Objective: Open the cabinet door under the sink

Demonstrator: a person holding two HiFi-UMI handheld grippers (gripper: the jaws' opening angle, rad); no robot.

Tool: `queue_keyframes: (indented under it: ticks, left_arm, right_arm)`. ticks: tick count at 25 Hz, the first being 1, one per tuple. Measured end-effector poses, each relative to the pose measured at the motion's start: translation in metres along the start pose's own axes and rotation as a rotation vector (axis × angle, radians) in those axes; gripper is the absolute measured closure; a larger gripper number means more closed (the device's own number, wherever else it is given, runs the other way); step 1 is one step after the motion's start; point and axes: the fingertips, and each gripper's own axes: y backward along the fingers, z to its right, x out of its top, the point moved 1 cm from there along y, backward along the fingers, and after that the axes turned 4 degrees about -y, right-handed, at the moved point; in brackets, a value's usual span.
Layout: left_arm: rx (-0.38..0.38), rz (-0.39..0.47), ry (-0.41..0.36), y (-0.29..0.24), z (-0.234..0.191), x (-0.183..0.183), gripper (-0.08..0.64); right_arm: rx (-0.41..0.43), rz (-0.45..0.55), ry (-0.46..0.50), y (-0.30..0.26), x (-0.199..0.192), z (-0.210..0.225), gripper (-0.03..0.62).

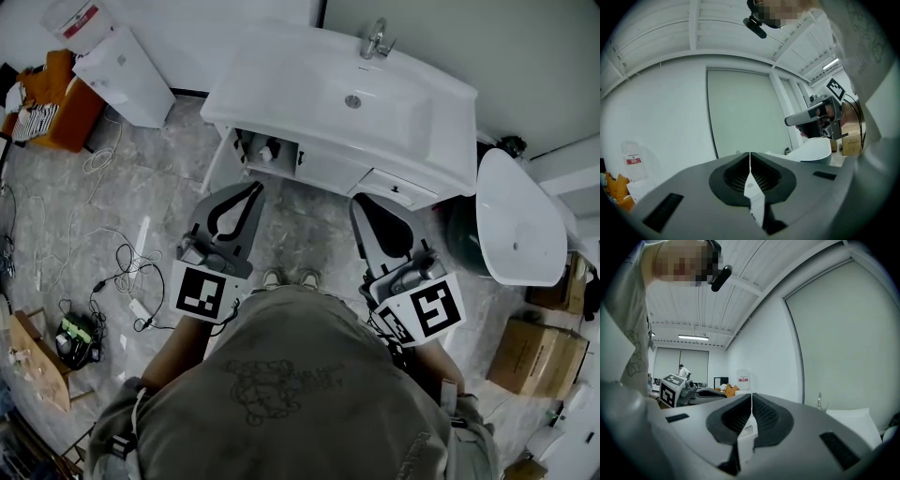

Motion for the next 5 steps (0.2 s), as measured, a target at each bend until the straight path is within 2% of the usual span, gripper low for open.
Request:
queue_keyframes:
  ticks: [5]
  left_arm:
    - [-0.006,-0.012,0.020,-0.0048,0.0000,0.0015,0.538]
  right_arm:
    - [0.001,-0.005,-0.001,-0.0021,-0.0025,0.0036,0.563]
